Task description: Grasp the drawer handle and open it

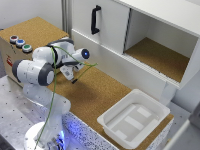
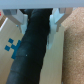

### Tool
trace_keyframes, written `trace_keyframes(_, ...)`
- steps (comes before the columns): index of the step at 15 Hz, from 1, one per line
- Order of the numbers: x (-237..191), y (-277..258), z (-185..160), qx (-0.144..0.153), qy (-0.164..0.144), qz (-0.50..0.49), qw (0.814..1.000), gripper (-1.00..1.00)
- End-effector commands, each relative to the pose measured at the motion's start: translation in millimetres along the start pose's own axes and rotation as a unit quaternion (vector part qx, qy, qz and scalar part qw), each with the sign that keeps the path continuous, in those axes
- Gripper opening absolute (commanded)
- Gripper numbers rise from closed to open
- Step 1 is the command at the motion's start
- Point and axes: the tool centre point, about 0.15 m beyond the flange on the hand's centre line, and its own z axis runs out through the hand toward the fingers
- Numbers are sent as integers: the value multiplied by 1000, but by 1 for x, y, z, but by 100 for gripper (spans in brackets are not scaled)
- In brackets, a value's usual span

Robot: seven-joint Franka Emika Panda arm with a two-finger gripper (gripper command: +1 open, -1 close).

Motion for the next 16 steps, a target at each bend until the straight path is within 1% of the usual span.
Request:
trace_keyframes(1, 24, 83, 2, 1, -16, -4, 1000, -100)
trace_keyframes(8, 32, 87, -11, -9, -15, -9, 1000, -100)
trace_keyframes(16, 30, 94, -25, -21, -8, -5, 1000, -100)
